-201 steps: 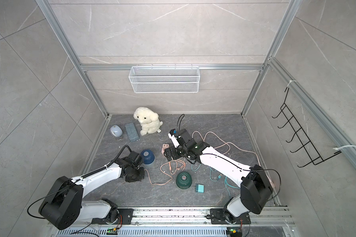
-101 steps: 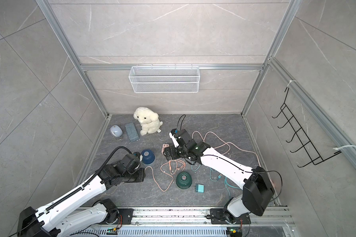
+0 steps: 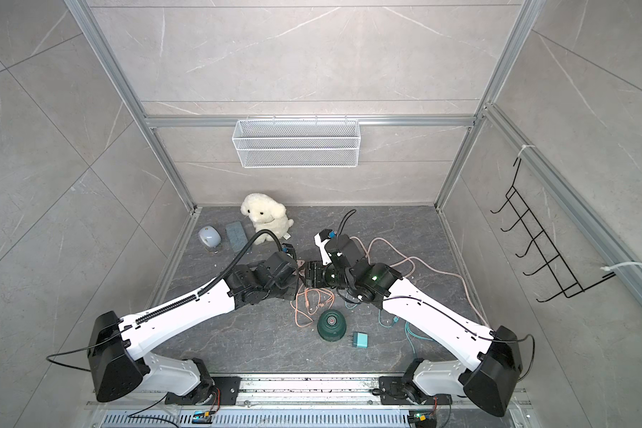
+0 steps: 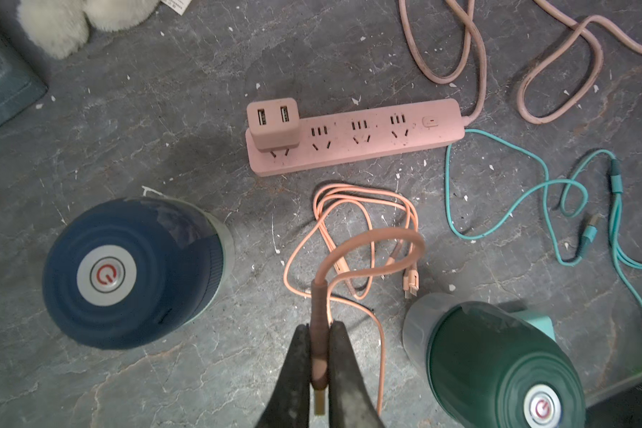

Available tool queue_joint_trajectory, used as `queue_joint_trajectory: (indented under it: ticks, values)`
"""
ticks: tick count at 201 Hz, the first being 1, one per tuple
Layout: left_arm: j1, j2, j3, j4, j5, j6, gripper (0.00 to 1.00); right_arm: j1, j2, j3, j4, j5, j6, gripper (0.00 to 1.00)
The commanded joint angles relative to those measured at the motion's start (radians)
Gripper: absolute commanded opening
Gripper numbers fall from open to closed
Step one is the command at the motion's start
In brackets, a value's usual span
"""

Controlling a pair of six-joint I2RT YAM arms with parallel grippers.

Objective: Charge the cordless meat grinders
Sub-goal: Pick up the charging cable from the center of the board.

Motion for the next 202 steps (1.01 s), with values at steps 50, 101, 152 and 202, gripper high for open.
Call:
queue_joint_trajectory:
  ticks: [50, 101, 152, 202]
  values:
    - [-0.002, -0.027, 0.01, 0.136, -0.006, 0.049, 0.0, 0.005, 0.079, -0.04, 0.184, -0.11, 0.18, 0.44]
    - [0.034, -0.102, -0.046, 0.187, 0.102, 0.048, 0.0, 0.006, 0.172, -0.014, 0.24, -0.144, 0.24, 0.48]
    - [0.1, -0.156, -0.067, 0.159, 0.204, 0.012, 0.0, 0.009, 0.239, 0.01, 0.252, -0.165, 0.27, 0.48]
    - [0.19, -0.14, -0.02, 0.046, 0.316, -0.037, 0.0, 0.007, 0.193, 0.02, 0.174, -0.075, 0.217, 0.51]
